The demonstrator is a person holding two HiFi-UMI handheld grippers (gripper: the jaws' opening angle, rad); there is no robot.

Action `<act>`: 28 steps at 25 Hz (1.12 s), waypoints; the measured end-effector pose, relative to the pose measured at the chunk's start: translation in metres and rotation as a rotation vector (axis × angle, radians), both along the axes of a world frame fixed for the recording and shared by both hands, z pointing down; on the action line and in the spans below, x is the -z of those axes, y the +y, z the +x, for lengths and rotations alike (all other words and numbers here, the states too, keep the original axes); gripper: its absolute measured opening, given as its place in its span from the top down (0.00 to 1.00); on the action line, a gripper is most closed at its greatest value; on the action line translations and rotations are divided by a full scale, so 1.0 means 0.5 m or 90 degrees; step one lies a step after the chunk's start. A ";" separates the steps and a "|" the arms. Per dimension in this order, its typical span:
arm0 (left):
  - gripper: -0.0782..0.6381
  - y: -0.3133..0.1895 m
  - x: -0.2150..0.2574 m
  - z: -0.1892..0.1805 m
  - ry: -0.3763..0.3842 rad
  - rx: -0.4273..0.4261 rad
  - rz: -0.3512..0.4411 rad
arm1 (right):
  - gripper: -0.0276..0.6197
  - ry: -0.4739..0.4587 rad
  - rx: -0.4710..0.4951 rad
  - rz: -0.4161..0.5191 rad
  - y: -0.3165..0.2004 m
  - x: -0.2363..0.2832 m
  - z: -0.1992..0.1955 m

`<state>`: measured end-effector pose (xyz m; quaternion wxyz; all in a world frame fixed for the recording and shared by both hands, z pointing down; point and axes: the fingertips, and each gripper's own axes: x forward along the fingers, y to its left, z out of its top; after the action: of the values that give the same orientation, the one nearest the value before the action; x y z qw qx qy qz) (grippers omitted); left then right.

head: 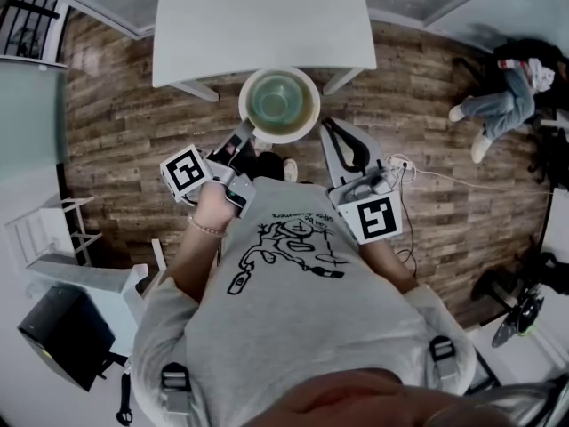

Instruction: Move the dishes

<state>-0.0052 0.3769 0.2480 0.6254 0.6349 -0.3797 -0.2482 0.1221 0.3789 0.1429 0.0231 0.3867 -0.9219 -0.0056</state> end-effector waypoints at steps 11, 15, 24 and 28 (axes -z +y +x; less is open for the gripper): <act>0.87 -0.078 -0.016 -0.047 0.003 0.011 -0.006 | 0.90 -0.006 0.003 -0.015 -0.078 -0.010 -0.040; 0.87 -0.147 -0.030 -0.083 0.009 0.011 -0.017 | 0.90 -0.007 0.002 -0.023 -0.150 -0.021 -0.076; 0.87 -0.266 -0.039 -0.135 0.011 -0.002 -0.019 | 0.90 -0.008 0.000 -0.024 -0.263 -0.017 -0.132; 0.87 -0.345 -0.046 -0.173 0.011 -0.013 -0.026 | 0.90 -0.008 -0.009 -0.029 -0.340 -0.019 -0.172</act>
<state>-0.0919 0.2046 0.2708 0.6438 0.6238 -0.3729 -0.2395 0.0363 0.2089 0.1521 0.0264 0.3929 -0.9190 0.0179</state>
